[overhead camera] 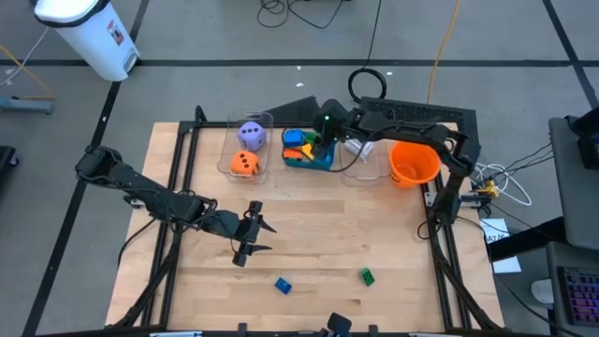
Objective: Pick & Place Toys
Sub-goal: Put the green game piece into the blue bin
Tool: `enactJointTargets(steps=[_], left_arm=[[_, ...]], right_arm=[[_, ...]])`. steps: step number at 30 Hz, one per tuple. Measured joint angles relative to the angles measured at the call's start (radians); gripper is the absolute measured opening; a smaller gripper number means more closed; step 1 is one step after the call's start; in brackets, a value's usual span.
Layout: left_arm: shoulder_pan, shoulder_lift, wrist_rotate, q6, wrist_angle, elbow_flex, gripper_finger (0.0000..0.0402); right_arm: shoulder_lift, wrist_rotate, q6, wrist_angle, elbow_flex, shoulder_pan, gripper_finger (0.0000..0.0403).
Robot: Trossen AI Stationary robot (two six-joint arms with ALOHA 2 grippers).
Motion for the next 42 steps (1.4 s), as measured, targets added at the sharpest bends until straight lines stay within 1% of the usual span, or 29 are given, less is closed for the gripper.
enactJointTargets(steps=[4,9,11,15,19,21,22,24,26,28,30,33,35,38,42], left_arm=[[0.000,0.000,0.000,-0.006,-0.007,0.000,0.0230],[0.000,0.000,0.000,-0.017,-0.014,0.000,0.0230],[0.000,0.000,0.000,-0.020,-0.013,0.000,0.0230],[0.000,0.000,0.000,-0.021,-0.013,0.000,0.0230],[0.000,0.000,0.000,-0.032,-0.005,0.000,0.0230],[0.000,0.000,0.000,-0.039,0.005,0.000,0.0230],[0.000,0.000,0.000,-0.040,0.005,0.000,0.0230],[0.000,0.000,0.000,-0.042,0.003,0.000,0.0230],[0.000,0.000,0.000,-0.046,0.000,0.000,0.0230],[0.000,0.000,0.000,-0.046,0.000,0.000,0.0230],[0.000,0.000,0.000,-0.046,0.000,0.000,0.0230],[0.000,0.000,0.000,-0.046,0.000,0.000,0.0230],[0.000,0.000,0.000,-0.046,0.001,0.000,0.0230],[0.000,0.000,0.000,-0.046,0.002,0.000,0.0230],[0.000,0.000,0.000,-0.064,0.009,0.000,0.0230]], right_arm=[[-0.067,0.000,0.015,0.002,0.001,0.016,0.0179],[-0.151,-0.001,0.175,0.000,0.001,0.064,0.0180],[-0.184,-0.001,0.215,-0.005,0.001,0.092,0.0178],[-0.217,-0.001,0.227,0.061,0.001,0.147,0.0174],[-0.224,0.000,0.331,0.121,0.001,0.205,0.0174],[-0.222,-0.015,0.389,0.115,0.001,0.235,0.0176],[-0.221,-0.042,0.399,0.105,0.001,0.252,0.0176],[-0.222,-0.099,0.379,0.061,0.001,0.292,0.0175],[-0.223,-0.105,0.345,-0.014,0.001,0.346,0.0174],[-0.222,-0.062,0.321,-0.104,0.001,0.410,0.0173],[-0.221,0.015,0.323,-0.183,0.001,0.481,0.0174],[-0.223,0.133,0.353,-0.280,0.001,0.602,0.0175],[-0.222,0.193,0.395,-0.322,0.001,0.686,0.0175],[-0.222,0.260,0.502,-0.362,0.001,0.804,0.0175],[-0.222,0.299,0.701,-0.367,0.001,0.953,0.0175]])
